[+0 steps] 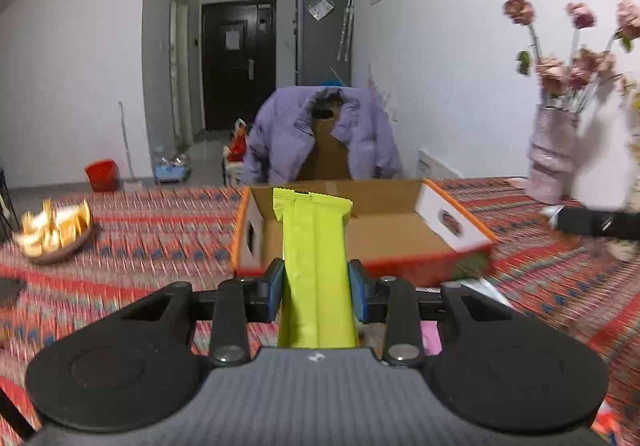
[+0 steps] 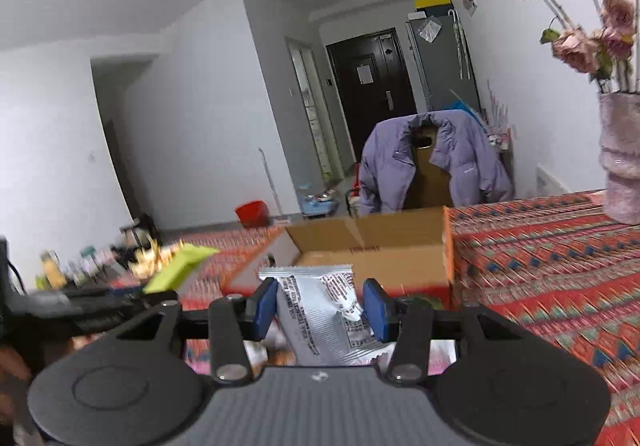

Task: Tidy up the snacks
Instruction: 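Carry both packets into the cardboard box and open both grippers, then move both tools back toward the snack pile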

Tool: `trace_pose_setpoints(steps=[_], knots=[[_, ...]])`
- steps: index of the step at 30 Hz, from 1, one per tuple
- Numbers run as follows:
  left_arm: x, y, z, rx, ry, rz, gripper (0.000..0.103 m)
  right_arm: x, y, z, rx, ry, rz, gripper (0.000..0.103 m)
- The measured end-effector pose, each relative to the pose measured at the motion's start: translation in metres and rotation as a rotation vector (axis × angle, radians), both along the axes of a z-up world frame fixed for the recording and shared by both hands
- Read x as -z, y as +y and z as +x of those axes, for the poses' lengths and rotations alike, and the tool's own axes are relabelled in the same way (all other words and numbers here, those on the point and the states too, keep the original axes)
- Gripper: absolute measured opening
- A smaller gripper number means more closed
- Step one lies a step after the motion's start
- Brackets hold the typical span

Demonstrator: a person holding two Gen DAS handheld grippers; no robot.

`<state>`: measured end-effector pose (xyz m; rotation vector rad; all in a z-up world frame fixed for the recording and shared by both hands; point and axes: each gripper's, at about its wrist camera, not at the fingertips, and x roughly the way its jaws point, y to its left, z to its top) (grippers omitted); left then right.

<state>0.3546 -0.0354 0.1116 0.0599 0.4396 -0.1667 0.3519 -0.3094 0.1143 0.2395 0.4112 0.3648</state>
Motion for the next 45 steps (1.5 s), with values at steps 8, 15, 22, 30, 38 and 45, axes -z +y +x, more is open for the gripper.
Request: trace_pose_setpoints(steps=[8, 15, 22, 30, 38, 45], knots=[[0.015, 0.003, 0.158, -0.026, 0.125, -0.007, 0.035, 0.001, -0.008, 0.158, 0.040, 0.122, 0.028, 0.046], [0.053, -0.002, 0.260, -0.009, 0.266, 0.027, 0.035, 0.058, 0.003, 0.298, 0.170, 0.304, -0.167, 0.046], [0.066, 0.003, 0.292, -0.004, 0.305, 0.045, 0.049, 0.095, 0.035, 0.345, 0.209, 0.354, -0.419, 0.056], [0.038, 0.014, 0.278, 0.000, 0.271, 0.023, 0.056, 0.065, 0.037, 0.323, 0.220, 0.308, -0.399, 0.072], [-0.017, 0.023, 0.203, 0.038, 0.241, -0.021, 0.082, -0.009, 0.028, 0.238, 0.149, 0.233, -0.370, 0.093], [-0.029, 0.041, 0.097, 0.043, 0.215, -0.076, 0.093, -0.040, 0.037, 0.127, 0.035, 0.147, -0.404, 0.102]])
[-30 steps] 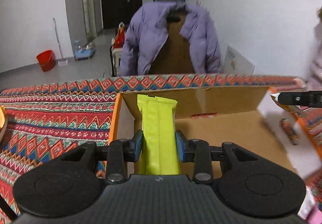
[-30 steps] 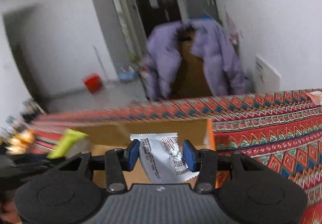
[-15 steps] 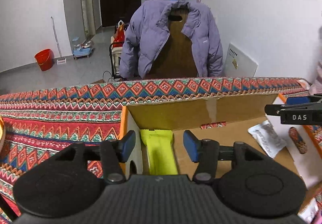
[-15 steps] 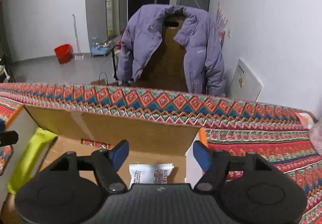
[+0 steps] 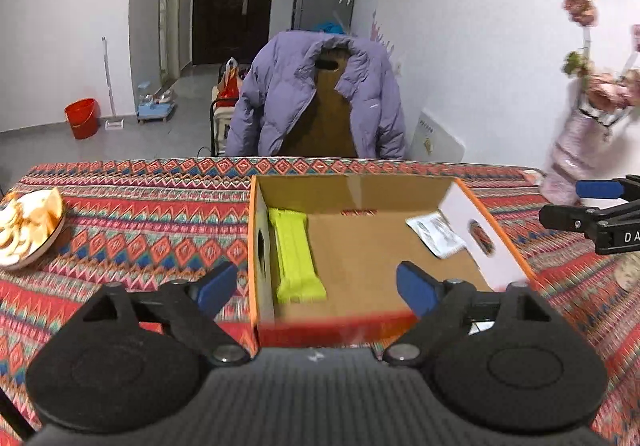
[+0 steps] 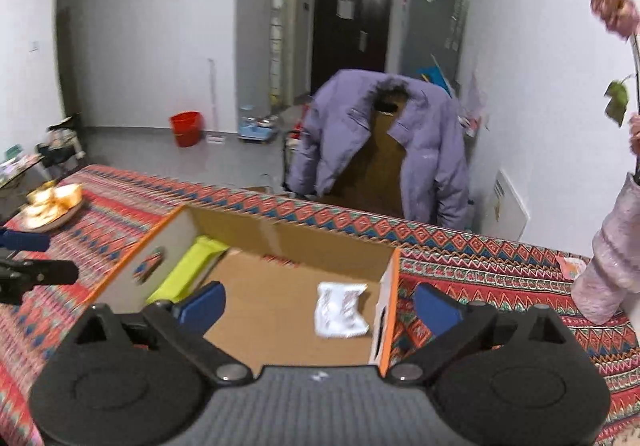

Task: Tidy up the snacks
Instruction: 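Move both tools back toward the snack pile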

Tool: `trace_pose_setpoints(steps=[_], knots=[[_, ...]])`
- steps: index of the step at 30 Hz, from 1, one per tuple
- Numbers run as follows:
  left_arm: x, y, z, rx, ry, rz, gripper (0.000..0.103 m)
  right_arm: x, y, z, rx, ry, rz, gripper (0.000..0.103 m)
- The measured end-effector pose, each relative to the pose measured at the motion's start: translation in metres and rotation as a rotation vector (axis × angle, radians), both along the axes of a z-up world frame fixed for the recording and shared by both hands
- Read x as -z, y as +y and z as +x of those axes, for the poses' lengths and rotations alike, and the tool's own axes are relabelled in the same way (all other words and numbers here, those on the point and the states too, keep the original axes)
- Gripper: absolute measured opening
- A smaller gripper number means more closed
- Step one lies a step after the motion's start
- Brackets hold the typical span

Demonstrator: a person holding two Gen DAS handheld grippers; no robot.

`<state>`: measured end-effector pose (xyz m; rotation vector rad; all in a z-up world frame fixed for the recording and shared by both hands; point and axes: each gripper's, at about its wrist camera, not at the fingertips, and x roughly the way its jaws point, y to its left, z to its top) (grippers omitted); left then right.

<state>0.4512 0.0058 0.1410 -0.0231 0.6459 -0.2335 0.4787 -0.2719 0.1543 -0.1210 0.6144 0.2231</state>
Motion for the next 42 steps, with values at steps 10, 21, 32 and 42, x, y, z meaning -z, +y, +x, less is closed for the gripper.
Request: trace_pose_setpoints(steps=[10, 21, 32, 42], knots=[[0.020, 0.027, -0.167, -0.052, -0.157, -0.050, 0.102, 0.020, 0.004, -0.163, -0.089, -0.100, 0.081, 0.103], [0.053, 0.032, -0.300, -0.159, -0.237, -0.068, 0.103, 0.066, 0.015, -0.316, -0.011, -0.234, 0.031, 0.103], [0.098, 0.002, -0.375, -0.101, -0.275, 0.075, 0.103, 0.125, 0.019, -0.389, 0.014, -0.192, 0.009, 0.103], [0.115, -0.009, -0.392, -0.068, -0.292, 0.103, 0.103, 0.138, 0.013, -0.406, 0.037, -0.200, 0.062, 0.103]])
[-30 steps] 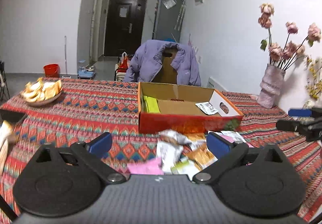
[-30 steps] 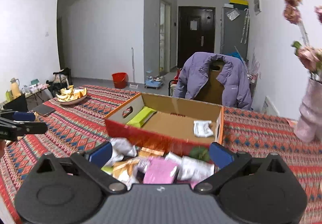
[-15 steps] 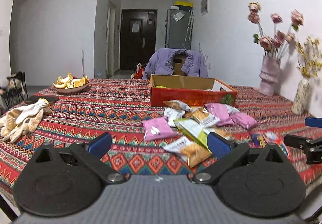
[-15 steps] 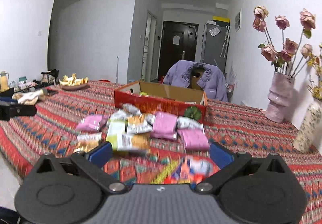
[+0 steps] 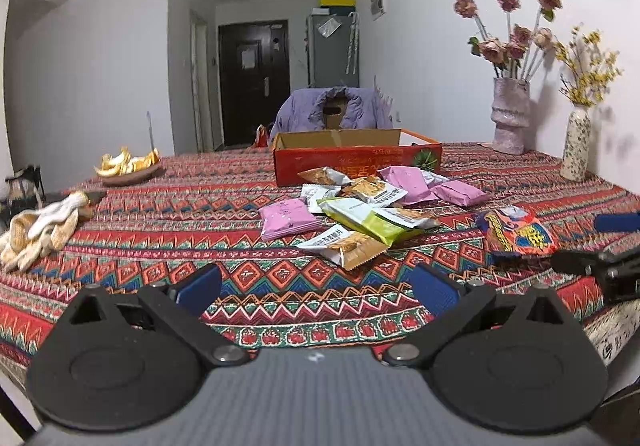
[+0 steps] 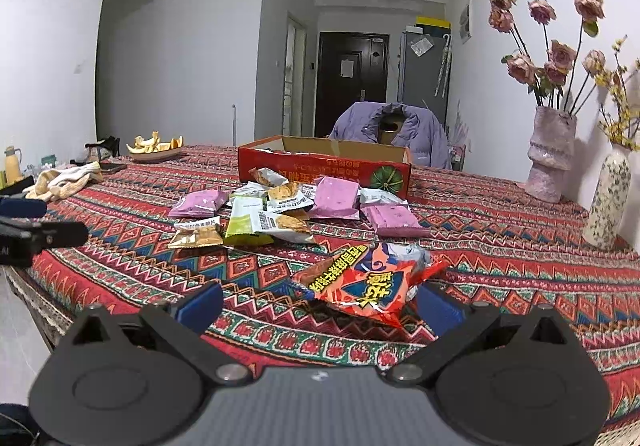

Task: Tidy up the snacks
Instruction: 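Move both tools back toward the snack pile, then grasp a white cracker bag with the left gripper while the right grasps another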

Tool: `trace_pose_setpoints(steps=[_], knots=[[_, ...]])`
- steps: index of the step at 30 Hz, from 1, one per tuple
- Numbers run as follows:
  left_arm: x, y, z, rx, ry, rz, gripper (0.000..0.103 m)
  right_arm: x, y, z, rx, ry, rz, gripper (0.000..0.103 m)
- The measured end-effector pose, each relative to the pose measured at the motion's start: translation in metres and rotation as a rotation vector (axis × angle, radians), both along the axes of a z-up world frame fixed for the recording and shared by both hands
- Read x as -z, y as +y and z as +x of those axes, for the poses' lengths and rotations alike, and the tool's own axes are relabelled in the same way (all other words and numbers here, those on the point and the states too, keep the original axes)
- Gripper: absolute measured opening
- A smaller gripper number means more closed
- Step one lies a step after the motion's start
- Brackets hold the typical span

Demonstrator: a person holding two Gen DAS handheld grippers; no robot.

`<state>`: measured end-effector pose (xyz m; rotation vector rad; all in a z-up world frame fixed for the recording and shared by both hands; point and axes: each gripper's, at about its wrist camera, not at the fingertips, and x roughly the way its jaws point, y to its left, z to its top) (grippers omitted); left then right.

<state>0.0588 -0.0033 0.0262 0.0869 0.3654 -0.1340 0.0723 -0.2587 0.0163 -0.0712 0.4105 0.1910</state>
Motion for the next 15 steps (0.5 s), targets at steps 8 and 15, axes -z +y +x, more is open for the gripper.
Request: trace_pose_setpoints(steps=[8, 15], knots=[[0.011, -0.009, 0.020, -0.016, 0.050, -0.040, 0.103, 0.004, -0.003, 0.018, -0.032, 0.006, 0.063, 0.101], [0.017, -0.026, 0.068, -0.065, 0.128, -0.074, 0.099, 0.007, 0.007, 0.047, -0.144, 0.071, 0.108, 0.088]])
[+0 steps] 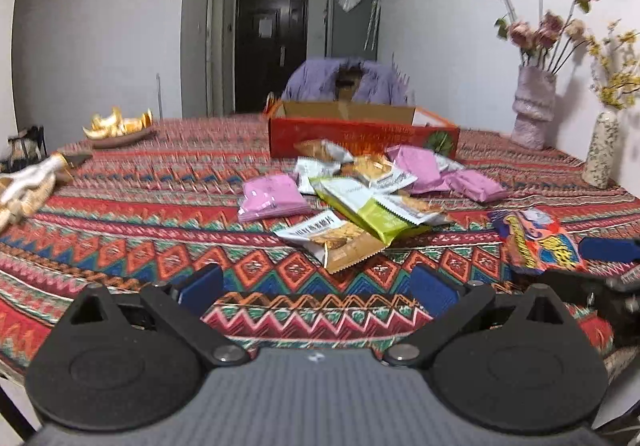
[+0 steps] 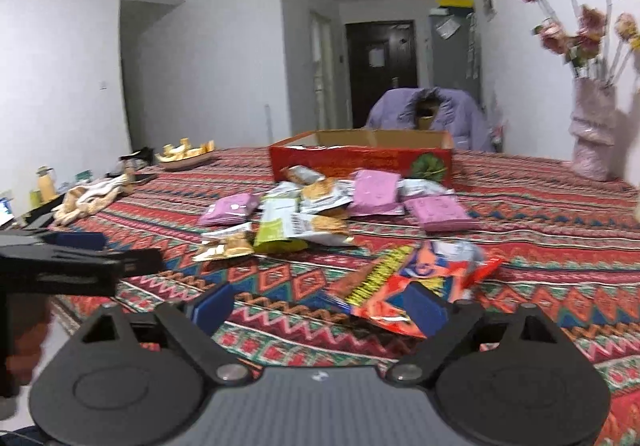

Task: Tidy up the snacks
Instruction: 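Grasp a white cracker bag with the left gripper while the right grasps another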

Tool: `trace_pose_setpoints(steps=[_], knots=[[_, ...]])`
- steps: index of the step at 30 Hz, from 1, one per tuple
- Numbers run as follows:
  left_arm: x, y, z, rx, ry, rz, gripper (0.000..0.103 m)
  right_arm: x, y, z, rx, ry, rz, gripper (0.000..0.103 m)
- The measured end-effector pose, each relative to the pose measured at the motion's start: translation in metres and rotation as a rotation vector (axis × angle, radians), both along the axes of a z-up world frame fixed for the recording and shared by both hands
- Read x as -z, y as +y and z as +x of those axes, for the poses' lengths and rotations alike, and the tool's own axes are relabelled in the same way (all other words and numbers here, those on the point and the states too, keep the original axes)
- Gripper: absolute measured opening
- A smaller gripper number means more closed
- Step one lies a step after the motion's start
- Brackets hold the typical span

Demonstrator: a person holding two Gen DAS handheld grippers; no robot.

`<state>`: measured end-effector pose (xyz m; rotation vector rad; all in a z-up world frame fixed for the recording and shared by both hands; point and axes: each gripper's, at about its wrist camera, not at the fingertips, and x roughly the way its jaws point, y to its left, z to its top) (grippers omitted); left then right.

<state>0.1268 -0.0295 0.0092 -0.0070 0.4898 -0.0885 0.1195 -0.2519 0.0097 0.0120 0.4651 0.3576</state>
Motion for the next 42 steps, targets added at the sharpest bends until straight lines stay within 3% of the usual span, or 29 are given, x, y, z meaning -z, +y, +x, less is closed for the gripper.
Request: trace_pose_setpoints(steps=[6, 10, 15, 19, 24, 27, 29, 31, 33, 35, 36, 42], knots=[[0.010, -0.007, 0.051, -0.022, 0.106, -0.069, 0.083, 0.012, 0.009, 0.044, -0.058, 0.076, 0.027, 0.070], [0.017, -0.007, 0.082, -0.028, 0.157, -0.104, 0.082, 0.020, 0.010, 0.076, -0.038, 0.100, 0.005, 0.066], [0.021, -0.007, 0.109, -0.037, 0.187, -0.116, 0.080, 0.014, 0.003, 0.115, 0.044, 0.097, -0.024, 0.068], [0.020, -0.003, 0.120, -0.051, 0.192, -0.107, 0.072, 0.004, 0.004, 0.148, 0.005, 0.112, 0.028, 0.068], [0.018, 0.004, 0.129, -0.043, 0.211, -0.107, 0.058, 0.012, 0.033, 0.183, -0.083, 0.195, -0.043, 0.068], [0.015, 0.010, 0.131, -0.037, 0.231, -0.116, 0.052, 0.018, 0.038, 0.191, -0.110, 0.229, -0.048, 0.070], [0.014, 0.016, 0.129, -0.025, 0.245, -0.119, 0.053, 0.019, 0.031, 0.197, -0.129, 0.276, -0.013, 0.075], [0.014, 0.018, 0.129, -0.010, 0.251, -0.124, 0.060, 0.022, 0.024, 0.203, -0.143, 0.323, 0.018, 0.082], [0.014, 0.017, 0.131, -0.005, 0.247, -0.125, 0.061, 0.022, 0.023, 0.204, -0.154, 0.324, 0.012, 0.082], [0.016, 0.012, 0.135, -0.017, 0.236, -0.105, 0.055, 0.022, 0.024, 0.204, -0.144, 0.326, 0.016, 0.079], [0.016, 0.009, 0.137, -0.022, 0.229, -0.094, 0.046, 0.022, 0.024, 0.205, -0.135, 0.324, 0.021, 0.077], [0.013, 0.006, 0.136, 0.015, 0.243, -0.136, 0.041, 0.020, 0.015, 0.201, -0.113, 0.332, 0.046, 0.061]])
